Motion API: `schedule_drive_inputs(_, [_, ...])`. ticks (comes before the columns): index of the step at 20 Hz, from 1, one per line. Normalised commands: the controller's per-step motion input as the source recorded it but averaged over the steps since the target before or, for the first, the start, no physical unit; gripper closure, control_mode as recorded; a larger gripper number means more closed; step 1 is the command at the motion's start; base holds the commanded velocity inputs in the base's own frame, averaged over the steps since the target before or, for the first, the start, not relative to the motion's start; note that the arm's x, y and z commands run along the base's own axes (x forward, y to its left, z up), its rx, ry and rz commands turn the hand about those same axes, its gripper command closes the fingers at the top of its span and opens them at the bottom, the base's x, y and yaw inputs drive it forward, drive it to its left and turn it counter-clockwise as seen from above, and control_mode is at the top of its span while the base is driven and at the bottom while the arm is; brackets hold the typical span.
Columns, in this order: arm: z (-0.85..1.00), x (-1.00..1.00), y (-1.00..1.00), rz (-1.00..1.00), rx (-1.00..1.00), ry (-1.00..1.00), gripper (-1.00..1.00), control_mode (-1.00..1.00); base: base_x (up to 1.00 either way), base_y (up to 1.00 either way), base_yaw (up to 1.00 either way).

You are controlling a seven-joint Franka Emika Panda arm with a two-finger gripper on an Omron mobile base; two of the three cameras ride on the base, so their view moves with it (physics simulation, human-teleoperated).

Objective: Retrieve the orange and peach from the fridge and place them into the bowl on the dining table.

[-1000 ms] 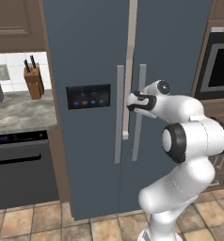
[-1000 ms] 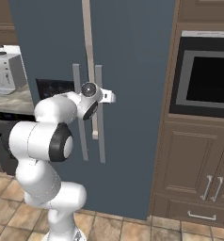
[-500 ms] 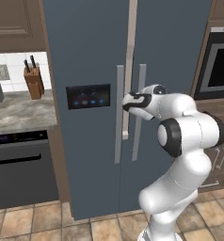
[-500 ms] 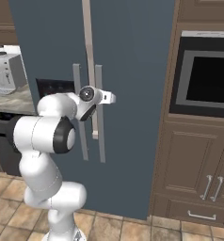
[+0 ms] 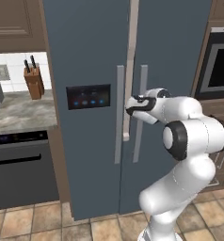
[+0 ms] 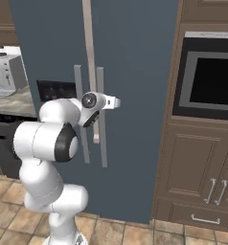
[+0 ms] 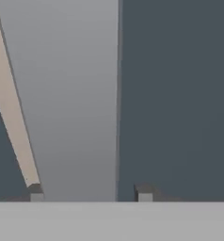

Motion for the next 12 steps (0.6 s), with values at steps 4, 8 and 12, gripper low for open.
schedule_drive_inputs(4, [0.31, -1.00, -0.58, -0.06, 0.00, 0.25, 1.00, -1.00, 0.00, 0.00, 0.00])
schedule_drive_inputs(8, [0.39, -1.00, -0.66, -0.04, 0.00, 0.20, 1.00, -1.00, 0.00, 0.00, 0.00])
schedule_drive_inputs(12, [0.43, -1.00, -0.74, -0.03, 0.00, 0.19, 1.00, -1.00, 0.00, 0.00, 0.00])
